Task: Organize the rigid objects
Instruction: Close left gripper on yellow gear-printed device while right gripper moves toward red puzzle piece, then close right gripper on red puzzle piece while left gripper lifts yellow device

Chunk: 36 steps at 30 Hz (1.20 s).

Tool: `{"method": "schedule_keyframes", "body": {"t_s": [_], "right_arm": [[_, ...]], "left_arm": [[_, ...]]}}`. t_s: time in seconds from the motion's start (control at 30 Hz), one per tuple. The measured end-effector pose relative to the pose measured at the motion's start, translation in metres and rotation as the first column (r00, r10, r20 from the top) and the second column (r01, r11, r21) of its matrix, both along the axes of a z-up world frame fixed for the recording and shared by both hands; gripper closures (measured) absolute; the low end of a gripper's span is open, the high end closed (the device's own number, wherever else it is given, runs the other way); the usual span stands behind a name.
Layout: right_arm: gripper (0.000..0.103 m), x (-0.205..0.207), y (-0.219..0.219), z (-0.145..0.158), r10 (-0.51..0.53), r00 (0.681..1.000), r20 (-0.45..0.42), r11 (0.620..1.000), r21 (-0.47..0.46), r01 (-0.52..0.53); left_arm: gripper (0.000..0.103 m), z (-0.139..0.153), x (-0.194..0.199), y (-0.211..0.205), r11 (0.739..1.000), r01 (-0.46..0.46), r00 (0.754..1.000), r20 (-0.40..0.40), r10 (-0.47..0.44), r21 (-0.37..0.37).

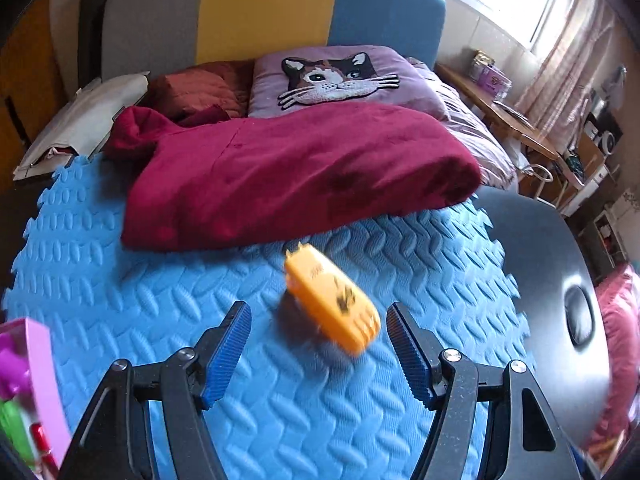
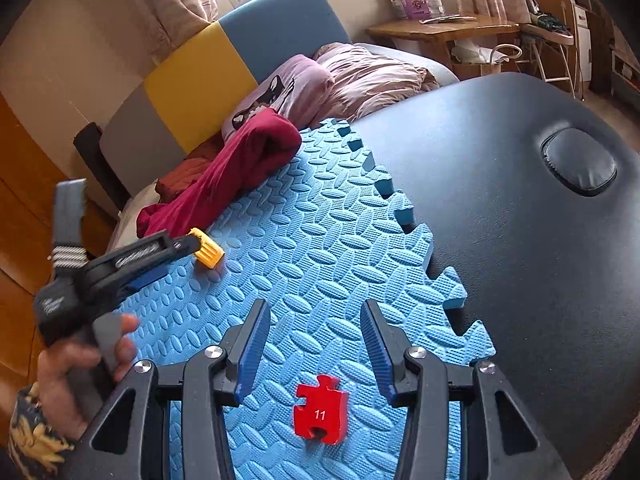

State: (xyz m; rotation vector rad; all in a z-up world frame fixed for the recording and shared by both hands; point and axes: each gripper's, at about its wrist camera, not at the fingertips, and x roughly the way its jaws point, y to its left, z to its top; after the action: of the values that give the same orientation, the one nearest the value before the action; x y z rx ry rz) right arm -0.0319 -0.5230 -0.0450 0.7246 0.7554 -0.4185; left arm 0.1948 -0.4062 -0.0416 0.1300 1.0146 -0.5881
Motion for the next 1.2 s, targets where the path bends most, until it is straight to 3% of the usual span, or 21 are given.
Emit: {"method": "schedule_keyframes", "body": {"t_s": [0.13,0.23,0.3,0.73,0.97,1.2], "right_arm": [[0.056,0.0,-0.001,-0.001,0.0,1.0,0.007,1.0,0.016,0.0],[0.056,-0.001,-0.002,-0.001,-0.005,1.0,0.01,1.0,0.019,0.005],[0.056,-0.002,-0.003,0.0,-0.009,1.0,0.014,1.0,0.019,0.009],[0.056,-0.007,-0.014,-0.009,-0.043,0.999,-0.003,0.996,0.083,0.043],[0.056,0.005,-0.004,-0.024,0.037,0.996,-0.079,0.991,0.132,-0.026],[0.056,0.015,0.013,-0.032,0.119,0.978,-0.173,0.99,0.091,-0.104]], "left_arm": [[0.034,-0.009,0.01,-0.017,1.0,0.005,1.0,-0.004,-0.005,0.03],[0.062,-0.023,0.015,-0.022,0.998,0.012,0.999,-0.033,-0.01,0.064],[0.077,-0.022,0.011,-0.018,0.996,0.024,1.0,0.01,-0.025,0.08],[0.077,-0.022,-0.06,0.042,0.99,0.074,0.996,0.047,-0.081,0.119],[0.077,-0.021,-0.12,0.077,0.988,0.103,0.991,0.078,-0.112,0.12],[0.077,-0.024,-0.157,0.107,0.989,0.103,0.989,0.096,-0.113,0.101]]}}
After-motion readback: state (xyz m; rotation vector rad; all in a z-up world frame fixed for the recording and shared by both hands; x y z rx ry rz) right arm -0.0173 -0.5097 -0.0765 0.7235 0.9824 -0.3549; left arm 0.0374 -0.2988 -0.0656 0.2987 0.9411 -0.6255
